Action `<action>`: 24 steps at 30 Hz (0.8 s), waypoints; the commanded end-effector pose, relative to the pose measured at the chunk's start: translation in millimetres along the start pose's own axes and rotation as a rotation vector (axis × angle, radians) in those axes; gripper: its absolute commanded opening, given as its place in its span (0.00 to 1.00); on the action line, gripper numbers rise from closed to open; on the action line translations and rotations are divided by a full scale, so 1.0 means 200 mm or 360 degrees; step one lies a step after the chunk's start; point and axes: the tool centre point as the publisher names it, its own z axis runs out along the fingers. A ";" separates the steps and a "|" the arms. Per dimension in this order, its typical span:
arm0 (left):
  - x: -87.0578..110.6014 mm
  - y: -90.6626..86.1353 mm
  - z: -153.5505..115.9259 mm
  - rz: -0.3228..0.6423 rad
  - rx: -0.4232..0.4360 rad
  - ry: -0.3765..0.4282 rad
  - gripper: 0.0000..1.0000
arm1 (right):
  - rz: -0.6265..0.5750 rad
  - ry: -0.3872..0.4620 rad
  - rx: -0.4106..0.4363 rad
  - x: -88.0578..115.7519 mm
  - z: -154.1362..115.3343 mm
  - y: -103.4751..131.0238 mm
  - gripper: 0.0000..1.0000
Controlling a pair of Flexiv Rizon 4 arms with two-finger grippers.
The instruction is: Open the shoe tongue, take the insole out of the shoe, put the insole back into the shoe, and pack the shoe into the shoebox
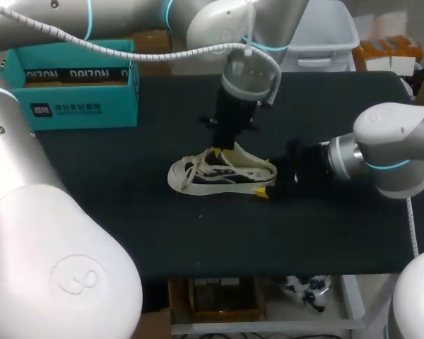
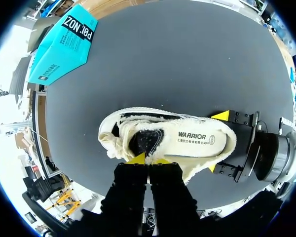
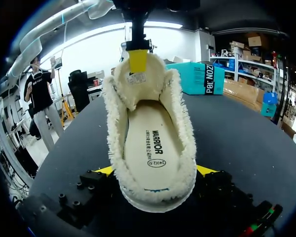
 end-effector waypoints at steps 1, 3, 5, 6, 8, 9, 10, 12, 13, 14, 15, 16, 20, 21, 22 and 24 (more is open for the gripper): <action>-0.19 0.01 0.02 0.0001 -0.0002 0.0283 0.00 | -0.0001 -0.0002 -0.0008 -0.01 0.00 -0.01 0.00; -0.25 0.00 0.04 -0.0002 -0.0023 0.0367 0.00 | -0.0001 -0.0002 -0.0008 -0.01 0.00 -0.01 0.00; -0.31 -0.02 0.06 -0.0013 -0.0039 0.0449 0.00 | -0.0001 -0.0002 -0.0008 -0.01 0.00 -0.01 0.00; -0.33 -0.03 0.07 -0.0019 -0.0049 0.0479 0.00 | -0.0001 -0.0002 -0.0008 -0.01 0.00 -0.01 0.00; -0.37 -0.05 0.09 -0.0009 -0.0075 0.0549 0.00 | -0.0001 -0.0002 -0.0008 -0.01 0.00 -0.01 0.00; -0.39 -0.06 0.10 -0.0005 -0.0081 0.0573 0.00 | -0.0001 -0.0002 -0.0008 -0.01 0.00 -0.01 0.00; -0.41 -0.07 0.11 0.0018 -0.0106 0.0623 0.00 | -0.0001 -0.0002 -0.0008 -0.01 0.00 -0.01 0.00; -0.42 -0.08 0.12 0.0035 -0.0117 0.0654 0.00 | -0.0001 -0.0002 -0.0008 -0.01 0.00 -0.01 0.00; -0.43 -0.09 0.13 0.0051 -0.0137 0.0681 0.00 | -0.0001 -0.0002 -0.0008 -0.01 0.00 -0.01 0.00; -0.43 -0.09 0.14 0.0066 -0.0143 0.0679 0.00 | -0.0001 -0.0002 -0.0008 -0.01 0.00 -0.01 0.00; -0.43 -0.09 0.15 0.0088 -0.0155 0.0689 0.00 | -0.0001 -0.0002 -0.0008 -0.01 0.00 -0.01 0.00; -0.42 -0.09 0.16 0.0097 -0.0167 0.0699 0.00 | -0.0001 -0.0002 -0.0008 -0.01 0.00 -0.01 0.00; -0.40 -0.09 0.19 0.0182 -0.0199 0.0748 0.00 | -0.0001 -0.0002 -0.0008 -0.01 0.00 -0.01 0.00; -0.40 -0.08 0.20 0.0189 -0.0213 0.0763 0.00 | -0.0001 -0.0002 -0.0008 -0.01 0.00 -0.01 0.00; -0.39 -0.08 0.21 0.0219 -0.0219 0.0774 0.00 | -0.0001 -0.0002 -0.0008 -0.01 0.00 -0.01 0.00; -0.39 -0.08 0.22 0.0252 -0.0237 0.0804 0.00 | -0.0001 -0.0002 -0.0008 -0.01 0.00 -0.01 0.00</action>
